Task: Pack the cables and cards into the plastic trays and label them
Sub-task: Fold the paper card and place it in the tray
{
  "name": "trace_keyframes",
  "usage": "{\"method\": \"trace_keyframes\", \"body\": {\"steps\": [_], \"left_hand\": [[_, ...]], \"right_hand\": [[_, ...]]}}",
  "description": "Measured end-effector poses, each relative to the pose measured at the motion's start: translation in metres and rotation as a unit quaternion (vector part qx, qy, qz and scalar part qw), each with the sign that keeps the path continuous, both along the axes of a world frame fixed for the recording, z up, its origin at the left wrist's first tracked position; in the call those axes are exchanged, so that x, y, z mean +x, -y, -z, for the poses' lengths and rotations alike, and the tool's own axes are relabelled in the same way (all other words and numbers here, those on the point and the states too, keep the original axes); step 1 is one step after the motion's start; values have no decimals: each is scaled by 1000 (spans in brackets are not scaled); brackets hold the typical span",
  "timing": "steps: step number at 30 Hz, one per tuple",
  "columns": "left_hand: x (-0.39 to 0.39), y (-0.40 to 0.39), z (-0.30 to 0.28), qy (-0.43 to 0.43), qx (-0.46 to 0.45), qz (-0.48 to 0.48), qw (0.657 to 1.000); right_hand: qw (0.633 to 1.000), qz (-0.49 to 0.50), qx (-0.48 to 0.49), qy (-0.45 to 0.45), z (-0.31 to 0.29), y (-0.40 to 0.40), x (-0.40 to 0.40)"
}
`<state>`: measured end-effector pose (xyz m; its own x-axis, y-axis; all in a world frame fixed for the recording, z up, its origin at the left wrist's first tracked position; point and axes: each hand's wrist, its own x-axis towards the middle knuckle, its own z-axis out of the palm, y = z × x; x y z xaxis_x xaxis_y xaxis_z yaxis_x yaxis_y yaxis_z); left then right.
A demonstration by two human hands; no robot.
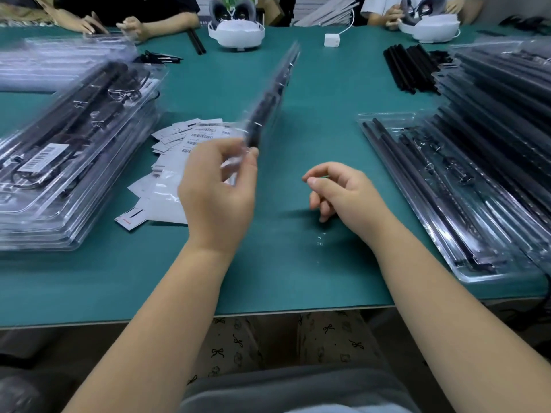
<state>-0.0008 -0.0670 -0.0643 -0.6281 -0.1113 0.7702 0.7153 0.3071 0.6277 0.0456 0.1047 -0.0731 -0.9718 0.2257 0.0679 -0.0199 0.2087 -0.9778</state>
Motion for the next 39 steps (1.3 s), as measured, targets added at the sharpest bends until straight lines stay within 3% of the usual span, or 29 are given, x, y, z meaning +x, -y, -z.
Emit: {"method": "trace_keyframes", "body": {"steps": [2,5,8,11,13,15,19,21,23,27,30,34,39], "left_hand": [[-7,6,-6,91,121,9,988],[-15,9,-11,222,258,92,936],[-15,6,-13,282,311,134,898],[-17,8,-14,313,368,135,865],[-19,9,-15,326,405,144,842],[-20,10,-14,347,434,158,817],[-23,15,-11,389,485,209,755],[-25,16,-13,421,475,233,737],[-27,17,-14,479,409,253,735],[-28,20,-10,559,246,312,728],[-29,17,-8,600,184,313,713],[-30,11,-6,605,194,297,713],[-32,15,-5,569,233,361,701]], "right_hand": [[1000,9,-1,3,1,1,-1],[995,27,-95,28,1,-2,-5],[977,44,-198,66,0,-6,-11],[964,46,-240,105,-6,-3,-23],[940,28,-320,117,-14,7,-34],[911,72,-388,117,-16,21,-42],[934,124,-329,62,-16,48,-59],[924,103,-368,19,-19,52,-63],[906,81,-414,-22,-21,46,-65],[924,35,-382,-16,-11,19,-57],[927,21,-374,-2,-5,1,-49],[918,-20,-396,-1,0,-13,-38],[895,-84,-438,-6,1,-7,-25]]}}
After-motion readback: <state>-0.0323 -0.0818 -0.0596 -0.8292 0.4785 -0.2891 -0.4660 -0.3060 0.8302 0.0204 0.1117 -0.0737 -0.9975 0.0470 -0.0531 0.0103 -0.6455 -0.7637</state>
